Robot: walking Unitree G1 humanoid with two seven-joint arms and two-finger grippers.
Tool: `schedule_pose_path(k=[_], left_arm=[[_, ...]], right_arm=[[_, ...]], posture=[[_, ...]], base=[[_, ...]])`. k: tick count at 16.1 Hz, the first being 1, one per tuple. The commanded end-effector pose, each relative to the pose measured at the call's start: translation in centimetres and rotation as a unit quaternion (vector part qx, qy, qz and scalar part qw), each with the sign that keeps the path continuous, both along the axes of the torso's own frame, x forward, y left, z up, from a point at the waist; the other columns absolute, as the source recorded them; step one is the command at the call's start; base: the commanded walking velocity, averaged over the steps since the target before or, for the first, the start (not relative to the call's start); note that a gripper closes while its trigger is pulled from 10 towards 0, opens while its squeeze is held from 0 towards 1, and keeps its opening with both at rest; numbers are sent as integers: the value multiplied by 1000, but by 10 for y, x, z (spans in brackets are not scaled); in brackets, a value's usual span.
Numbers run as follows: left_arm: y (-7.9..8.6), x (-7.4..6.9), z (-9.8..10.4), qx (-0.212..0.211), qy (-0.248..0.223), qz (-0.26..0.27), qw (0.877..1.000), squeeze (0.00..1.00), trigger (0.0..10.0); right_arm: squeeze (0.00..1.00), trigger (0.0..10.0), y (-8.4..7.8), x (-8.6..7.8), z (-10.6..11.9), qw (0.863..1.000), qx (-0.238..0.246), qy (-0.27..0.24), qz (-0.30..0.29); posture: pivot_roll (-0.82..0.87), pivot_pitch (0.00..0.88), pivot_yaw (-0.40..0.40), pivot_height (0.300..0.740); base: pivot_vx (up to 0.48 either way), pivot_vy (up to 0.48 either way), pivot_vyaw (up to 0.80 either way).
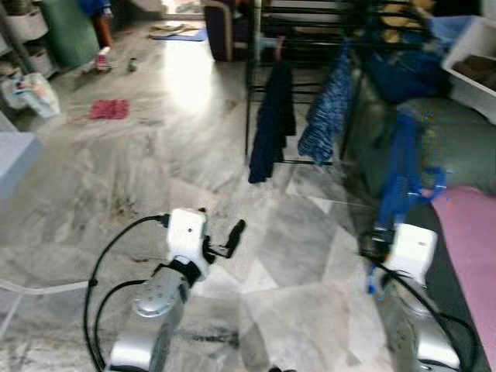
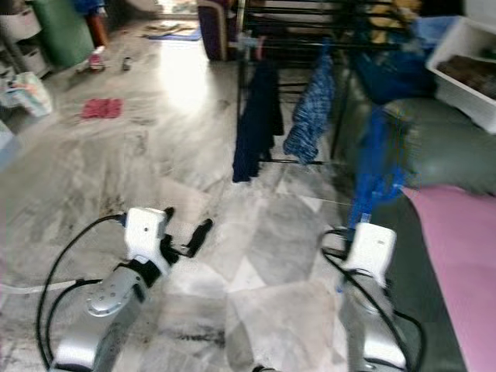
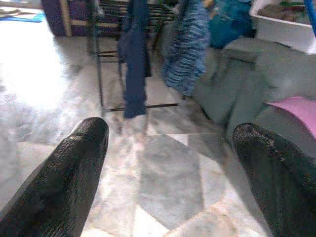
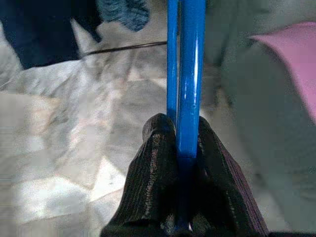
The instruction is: Hang hanger
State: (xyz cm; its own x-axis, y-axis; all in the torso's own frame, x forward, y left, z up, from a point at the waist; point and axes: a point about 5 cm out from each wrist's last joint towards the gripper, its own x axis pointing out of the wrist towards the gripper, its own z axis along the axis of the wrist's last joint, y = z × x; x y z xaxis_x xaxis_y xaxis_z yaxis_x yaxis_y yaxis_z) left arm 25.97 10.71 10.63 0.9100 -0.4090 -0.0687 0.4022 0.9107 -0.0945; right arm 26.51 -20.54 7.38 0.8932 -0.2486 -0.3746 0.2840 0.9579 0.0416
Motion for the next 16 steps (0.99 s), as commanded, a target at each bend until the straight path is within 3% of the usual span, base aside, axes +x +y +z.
schedule_pose_path(k=[1, 4, 16], left_arm=[[-4, 0, -1, -1, 3, -11, 1000, 0, 10000], [-5, -1, -2, 1, 5, -15, 1000, 0, 10000], [-10, -2, -3, 8, 9, -35, 999, 0, 10000]], right_arm=[[0, 10000, -2, -2, -7, 1000, 7, 25, -1], [0, 10000, 3, -6, -18, 998, 18, 59, 10], [0, 10000, 3, -5, -15, 998, 13, 58, 6]], posture=[[-31, 110, -20, 740], [-30, 110, -19, 740], [-32, 108, -18, 740]], base=[[420, 0, 0], [419, 0, 0], [449, 0, -69]])
